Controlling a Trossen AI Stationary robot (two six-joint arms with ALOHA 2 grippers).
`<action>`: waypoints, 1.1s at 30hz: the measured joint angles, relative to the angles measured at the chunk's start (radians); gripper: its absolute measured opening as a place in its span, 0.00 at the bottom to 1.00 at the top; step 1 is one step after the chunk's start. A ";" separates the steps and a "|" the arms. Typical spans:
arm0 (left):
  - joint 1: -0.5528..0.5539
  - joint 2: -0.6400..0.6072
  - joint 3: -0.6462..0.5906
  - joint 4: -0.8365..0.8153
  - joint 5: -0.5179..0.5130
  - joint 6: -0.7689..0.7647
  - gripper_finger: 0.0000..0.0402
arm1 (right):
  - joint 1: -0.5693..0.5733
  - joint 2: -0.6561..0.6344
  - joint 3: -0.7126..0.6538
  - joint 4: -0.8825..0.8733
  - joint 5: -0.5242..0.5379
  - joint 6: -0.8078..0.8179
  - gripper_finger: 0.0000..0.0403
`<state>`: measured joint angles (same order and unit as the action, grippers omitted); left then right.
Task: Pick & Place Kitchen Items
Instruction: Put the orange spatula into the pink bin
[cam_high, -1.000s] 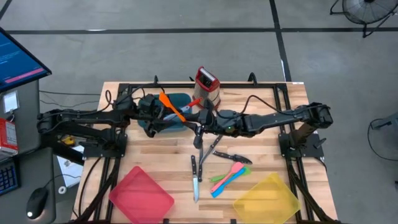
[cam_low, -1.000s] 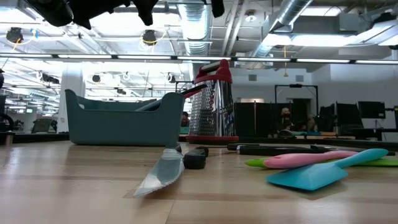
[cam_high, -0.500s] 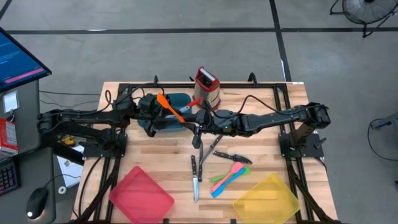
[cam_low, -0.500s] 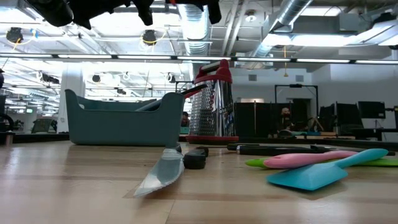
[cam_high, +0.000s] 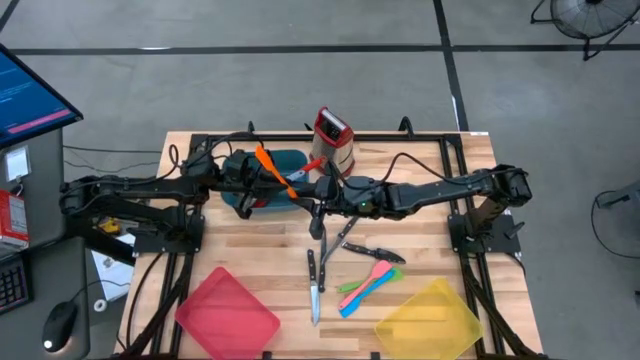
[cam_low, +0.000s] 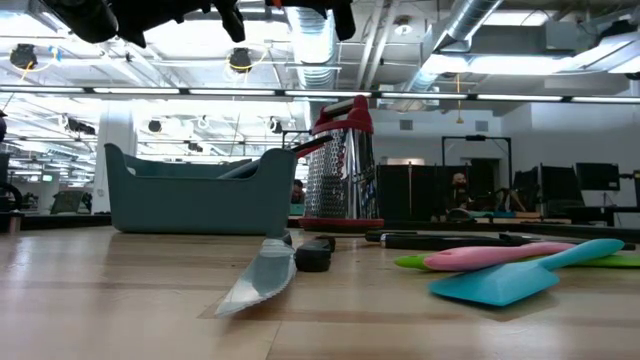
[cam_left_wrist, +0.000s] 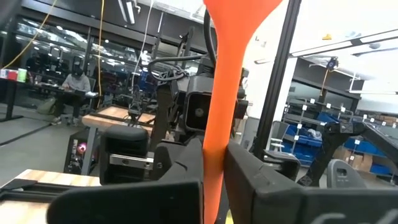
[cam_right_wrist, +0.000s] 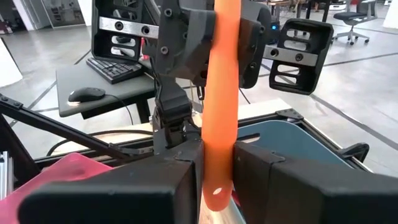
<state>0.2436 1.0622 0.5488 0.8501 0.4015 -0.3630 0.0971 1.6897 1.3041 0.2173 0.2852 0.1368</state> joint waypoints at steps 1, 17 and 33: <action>0.000 0.000 0.000 0.000 0.001 0.000 0.03 | 0.000 0.000 0.000 -0.001 0.000 0.000 0.16; -0.022 -0.233 0.001 -0.449 0.208 -0.066 0.02 | 0.090 -0.302 0.002 -0.375 0.026 0.028 0.51; -0.541 -0.419 0.001 -1.374 0.098 -0.008 0.02 | 0.137 -0.327 0.000 -0.555 0.166 0.108 0.44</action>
<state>-0.2971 0.6431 0.5499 -0.5235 0.4994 -0.3708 0.2340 1.3628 1.3045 -0.3373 0.4509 0.2452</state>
